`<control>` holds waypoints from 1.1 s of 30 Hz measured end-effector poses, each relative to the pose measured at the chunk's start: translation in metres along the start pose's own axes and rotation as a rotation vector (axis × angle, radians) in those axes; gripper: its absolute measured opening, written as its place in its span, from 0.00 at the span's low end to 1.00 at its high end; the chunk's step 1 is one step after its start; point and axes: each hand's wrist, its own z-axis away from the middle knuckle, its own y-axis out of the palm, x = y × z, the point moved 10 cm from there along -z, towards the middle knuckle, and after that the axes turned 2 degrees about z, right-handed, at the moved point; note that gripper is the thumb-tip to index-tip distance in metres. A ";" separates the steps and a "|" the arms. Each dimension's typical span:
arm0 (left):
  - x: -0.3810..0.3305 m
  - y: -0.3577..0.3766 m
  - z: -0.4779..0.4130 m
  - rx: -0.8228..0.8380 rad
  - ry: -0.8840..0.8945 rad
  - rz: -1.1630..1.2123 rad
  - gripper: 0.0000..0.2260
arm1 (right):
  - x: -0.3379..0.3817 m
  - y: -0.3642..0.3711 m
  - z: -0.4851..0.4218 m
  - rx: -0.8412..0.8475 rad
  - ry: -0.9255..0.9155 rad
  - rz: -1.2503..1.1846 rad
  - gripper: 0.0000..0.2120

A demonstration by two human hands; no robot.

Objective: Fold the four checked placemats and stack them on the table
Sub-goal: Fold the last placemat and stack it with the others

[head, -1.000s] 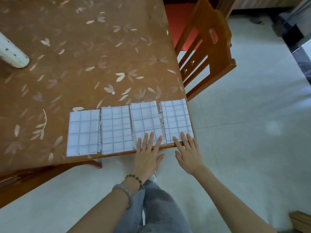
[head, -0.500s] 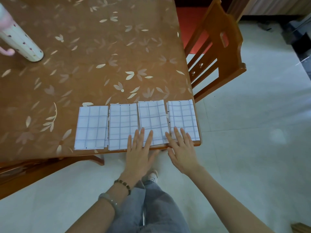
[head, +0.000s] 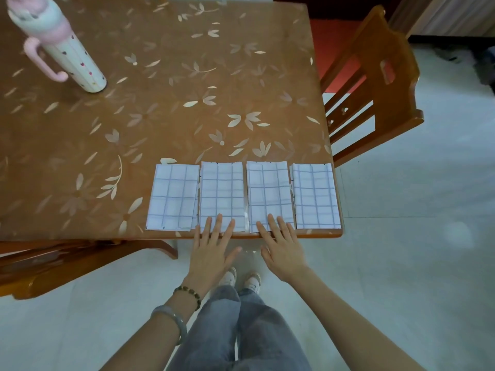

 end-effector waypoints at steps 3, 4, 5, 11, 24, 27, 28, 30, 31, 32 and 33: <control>-0.001 -0.001 -0.004 0.002 0.004 0.012 0.31 | 0.001 0.001 -0.002 -0.001 0.009 0.018 0.28; -0.001 -0.002 -0.004 0.000 0.008 0.016 0.31 | 0.002 -0.001 -0.002 -0.011 0.011 0.020 0.28; -0.001 -0.003 -0.004 -0.004 0.015 0.018 0.31 | 0.002 -0.003 -0.002 -0.026 0.016 0.015 0.28; 0.041 -0.031 0.005 -0.136 -0.103 0.046 0.33 | 0.040 -0.046 -0.004 -0.171 -0.056 -0.038 0.26; 0.094 -0.011 0.011 0.018 -0.208 0.039 0.34 | 0.088 -0.013 -0.030 0.092 -0.100 0.023 0.30; 0.090 -0.013 0.013 0.016 -0.197 0.045 0.34 | 0.088 -0.011 -0.029 0.099 -0.095 0.020 0.30; 0.090 -0.014 0.014 -0.004 -0.189 0.041 0.34 | 0.086 -0.013 -0.030 0.074 -0.089 0.005 0.30; 0.091 -0.020 0.013 -0.040 -0.189 0.045 0.34 | 0.080 -0.025 -0.029 -0.003 -0.065 -0.036 0.28; 0.088 -0.025 0.012 -0.052 -0.182 0.047 0.34 | 0.073 -0.031 -0.027 -0.041 -0.042 -0.059 0.28; 0.082 -0.029 0.009 -0.076 -0.151 0.039 0.34 | 0.063 -0.036 -0.025 -0.096 -0.015 -0.076 0.27; 0.073 -0.033 0.007 -0.071 -0.107 0.028 0.34 | 0.051 -0.038 -0.021 -0.114 0.031 -0.094 0.26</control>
